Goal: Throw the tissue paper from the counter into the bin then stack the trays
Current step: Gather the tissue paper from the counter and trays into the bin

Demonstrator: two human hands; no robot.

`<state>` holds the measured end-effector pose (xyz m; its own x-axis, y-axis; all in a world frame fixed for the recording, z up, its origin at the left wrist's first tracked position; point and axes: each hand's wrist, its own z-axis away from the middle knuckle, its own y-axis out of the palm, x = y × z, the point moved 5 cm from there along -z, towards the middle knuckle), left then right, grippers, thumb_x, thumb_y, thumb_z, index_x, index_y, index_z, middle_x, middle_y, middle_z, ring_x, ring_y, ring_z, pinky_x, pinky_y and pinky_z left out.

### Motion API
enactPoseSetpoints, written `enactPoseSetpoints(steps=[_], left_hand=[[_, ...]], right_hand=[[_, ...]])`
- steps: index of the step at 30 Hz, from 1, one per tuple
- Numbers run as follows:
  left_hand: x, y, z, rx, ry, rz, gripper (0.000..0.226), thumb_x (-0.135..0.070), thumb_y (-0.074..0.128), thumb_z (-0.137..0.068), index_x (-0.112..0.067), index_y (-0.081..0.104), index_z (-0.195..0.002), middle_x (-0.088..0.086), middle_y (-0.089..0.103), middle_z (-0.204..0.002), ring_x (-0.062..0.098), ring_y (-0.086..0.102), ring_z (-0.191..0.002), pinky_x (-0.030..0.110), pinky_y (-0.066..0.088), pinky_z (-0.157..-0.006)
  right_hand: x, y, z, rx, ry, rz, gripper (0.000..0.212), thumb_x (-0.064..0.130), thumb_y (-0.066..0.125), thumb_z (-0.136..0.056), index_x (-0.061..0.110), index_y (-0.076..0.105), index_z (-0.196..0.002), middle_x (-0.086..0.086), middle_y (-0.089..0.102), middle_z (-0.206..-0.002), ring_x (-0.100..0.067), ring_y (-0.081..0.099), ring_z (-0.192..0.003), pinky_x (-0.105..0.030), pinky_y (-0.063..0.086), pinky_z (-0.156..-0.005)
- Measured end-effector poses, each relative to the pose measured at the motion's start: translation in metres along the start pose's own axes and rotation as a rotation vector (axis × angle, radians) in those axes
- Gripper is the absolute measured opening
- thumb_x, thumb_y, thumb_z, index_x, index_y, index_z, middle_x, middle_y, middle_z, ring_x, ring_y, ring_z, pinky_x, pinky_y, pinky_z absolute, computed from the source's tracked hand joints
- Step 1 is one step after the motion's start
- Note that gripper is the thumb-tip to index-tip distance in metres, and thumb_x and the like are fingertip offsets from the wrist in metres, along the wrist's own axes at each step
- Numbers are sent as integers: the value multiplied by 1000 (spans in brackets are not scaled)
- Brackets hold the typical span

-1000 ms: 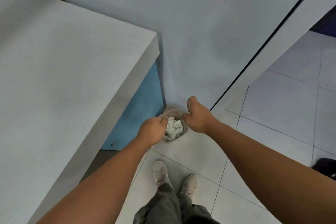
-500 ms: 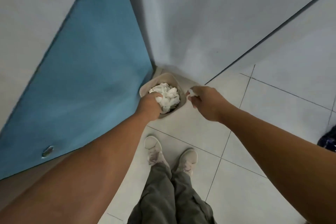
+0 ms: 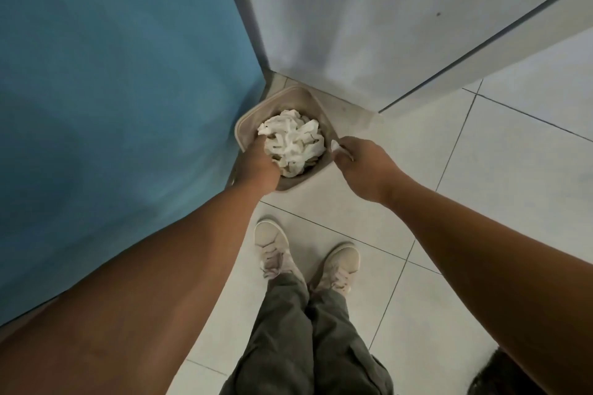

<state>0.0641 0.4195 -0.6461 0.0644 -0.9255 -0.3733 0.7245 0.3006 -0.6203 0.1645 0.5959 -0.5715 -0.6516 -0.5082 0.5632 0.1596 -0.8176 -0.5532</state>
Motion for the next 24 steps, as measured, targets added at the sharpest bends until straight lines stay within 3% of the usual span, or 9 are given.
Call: enactPoseSetpoints(steps=[2, 4, 8, 12, 15, 19, 24], left_hand=[[1, -7, 5, -28, 14, 1, 48, -36, 51, -83, -44, 46, -129, -6, 64, -119, 25, 62, -104, 34, 50, -80], [-6, -17, 16, -41, 40, 14, 38, -26, 49, -86, -34, 53, -123, -1, 64, -117, 29, 61, -105, 30, 43, -75], [-2, -22, 21, -65, 20, 38, 38, -15, 55, -93, -17, 54, -131, 11, 60, -127, 33, 56, -114, 31, 46, -84], [5, -19, 20, -57, 31, 49, 35, -11, 54, -92, -19, 55, -126, 9, 63, -119, 32, 57, -110, 29, 43, -80], [5, -22, 24, -56, 40, 58, 34, -11, 54, -91, -22, 57, -123, 6, 64, -115, 31, 59, -109, 29, 45, -81], [-12, -41, 45, -58, 61, 53, 48, -14, 56, -94, -21, 47, -140, 7, 57, -134, 29, 54, -120, 31, 46, -92], [-70, -88, 103, -172, 234, 32, 47, -16, 58, -90, -21, 53, -136, 5, 61, -132, 25, 56, -119, 25, 41, -95]], right_hand=[[6, 6, -9, -41, -36, -16, 22, 20, 46, -98, 7, 62, -104, -13, 65, -98, -32, 57, -92, -32, 41, -74], [14, 16, -21, -63, -65, -27, 26, 20, 51, -95, 8, 62, -116, -14, 65, -109, -32, 58, -101, -31, 43, -81], [15, 40, -52, -45, -38, -13, 42, 22, 57, -92, 15, 55, -133, -11, 60, -128, -31, 55, -115, -31, 43, -94], [-7, 55, -68, 68, 47, 129, 56, 30, 59, -90, 24, 42, -143, -10, 57, -134, -32, 53, -120, -36, 45, -97], [-17, 52, -65, 109, 81, 170, 56, 34, 57, -89, 29, 43, -143, -9, 61, -129, -34, 55, -116, -36, 47, -95], [-4, 28, -36, 96, 67, 193, 47, 32, 52, -92, 23, 47, -138, -13, 63, -123, -35, 57, -111, -36, 48, -91], [50, -24, 28, -84, -48, 72, 42, 34, 54, -93, 24, 54, -133, -5, 64, -124, -29, 57, -114, -34, 47, -95]])
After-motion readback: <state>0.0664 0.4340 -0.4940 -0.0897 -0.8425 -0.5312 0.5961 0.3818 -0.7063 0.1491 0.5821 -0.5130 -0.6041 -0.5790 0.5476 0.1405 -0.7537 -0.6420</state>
